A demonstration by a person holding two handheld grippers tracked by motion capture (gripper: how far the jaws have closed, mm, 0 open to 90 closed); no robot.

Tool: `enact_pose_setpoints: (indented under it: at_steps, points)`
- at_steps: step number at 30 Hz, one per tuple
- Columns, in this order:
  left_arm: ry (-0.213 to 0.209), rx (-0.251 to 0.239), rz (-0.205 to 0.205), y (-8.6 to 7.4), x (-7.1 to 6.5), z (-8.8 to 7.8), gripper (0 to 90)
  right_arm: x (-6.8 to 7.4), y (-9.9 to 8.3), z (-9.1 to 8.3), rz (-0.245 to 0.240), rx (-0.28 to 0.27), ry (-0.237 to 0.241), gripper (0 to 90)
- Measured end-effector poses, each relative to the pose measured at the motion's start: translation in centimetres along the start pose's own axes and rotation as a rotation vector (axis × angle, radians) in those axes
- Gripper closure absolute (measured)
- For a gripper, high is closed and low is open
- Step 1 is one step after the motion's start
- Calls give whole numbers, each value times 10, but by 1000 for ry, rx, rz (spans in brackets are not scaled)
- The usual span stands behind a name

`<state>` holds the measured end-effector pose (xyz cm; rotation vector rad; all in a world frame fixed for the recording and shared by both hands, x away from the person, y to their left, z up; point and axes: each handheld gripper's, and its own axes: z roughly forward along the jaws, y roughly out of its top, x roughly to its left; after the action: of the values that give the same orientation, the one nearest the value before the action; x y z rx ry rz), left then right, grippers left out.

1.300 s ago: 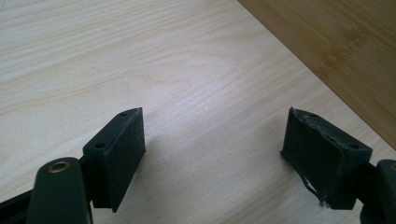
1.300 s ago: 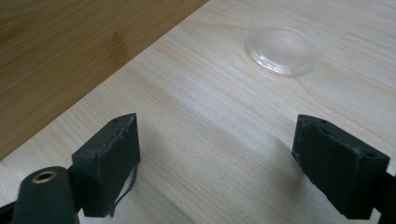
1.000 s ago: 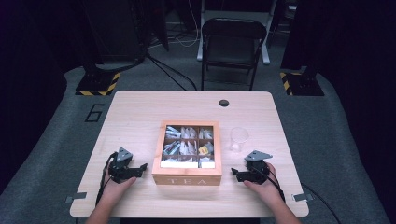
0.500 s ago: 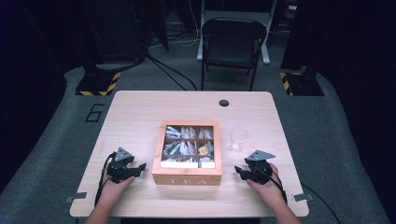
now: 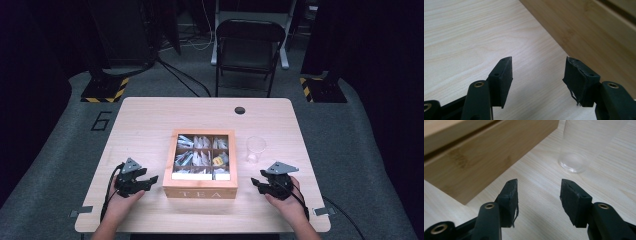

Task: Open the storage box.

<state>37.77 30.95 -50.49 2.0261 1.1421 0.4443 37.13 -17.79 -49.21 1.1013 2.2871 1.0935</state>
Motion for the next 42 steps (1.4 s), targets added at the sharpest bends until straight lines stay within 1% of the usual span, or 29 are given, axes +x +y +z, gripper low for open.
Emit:
enact_pose_setpoints:
  at_steps: [1,2,4,5,6,7,8,9,11,13,18,19,20,21,23,24,25,26,27,29,30,31,32,33,35,37,39,40,42]
  points:
    - [-2,-2,-3,1,-2,-2,398,2,1,-2,13,0,4,492]
    - [0,-4,4,1,-3,-3,398,2,1,-2,13,0,4,492]
    - [-1,-12,-8,1,-7,-4,401,5,3,-5,10,-17,10,499]
    - [-10,-4,-6,1,-8,-6,401,5,3,-5,10,-17,10,499]
    - [-7,-3,5,2,-9,-7,402,8,4,-7,-2,-19,15,501]
    - [-6,-12,5,2,-11,-8,402,8,4,-7,-2,-19,15,501]
    - [-9,-15,4,2,-13,-10,403,13,5,-8,-19,-21,21,504]
    - [-11,-19,7,2,-14,-11,406,15,6,-9,-25,-20,22,504]
    - [-13,-15,9,2,-15,-12,407,17,7,-10,-34,-16,23,503]
    - [-19,-17,16,2,-18,-14,407,19,6,-11,-21,-25,30,498]
    - [-34,-26,18,3,-21,-18,406,25,5,-16,-23,-37,37,490]
    - [-41,-27,15,3,-22,-19,406,26,5,-17,-23,-43,46,489]
    - [-38,-39,18,3,-22,-19,405,28,5,-19,-18,-47,55,487]
    - [-47,-47,14,3,-24,-21,405,29,5,-20,-16,-50,63,486]
    - [-51,-45,12,3,-24,-23,404,31,5,-21,-23,-56,70,486]
    - [-59,-55,13,3,-26,-25,397,33,6,-22,-33,-60,76,485]
    - [-59,-55,13,3,-26,-25,396,35,7,-23,-32,-61,79,485]
    - [-74,-52,17,3,-26,-28,393,35,8,-23,-37,-66,84,485]
    - [-74,-52,17,3,-26,-28,392,35,8,-23,-37,-67,90,486]
    - [-91,-60,16,4,-27,-31,392,34,8,-24,-32,-70,94,486]
    - [-93,-61,17,4,-27,-32,391,33,9,-24,-22,-72,114,482]
    - [-97,-60,26,5,-27,-34,391,33,9,-24,-22,-72,114,482]
    - [-94,-60,32,5,-27,-35,391,32,9,-24,-17,-70,132,479]
    - [-96,-64,24,6,-28,-37,387,33,11,-25,-16,-64,143,469]
    - [-98,-65,30,8,-28,-40,386,34,12,-25,-11,-67,152,468]
    - [-102,-69,30,8,-28,-44,382,36,13,-27,-21,-61,162,451]
    - [-109,-72,29,8,-28,-46,375,41,15,-27,-41,-64,175,432]
    - [-113,-66,28,8,-29,-46,374,43,15,-28,-42,-59,171,431]
    - [-111,-63,43,7,-30,-47,371,44,15,-27,-48,-61,179,432]
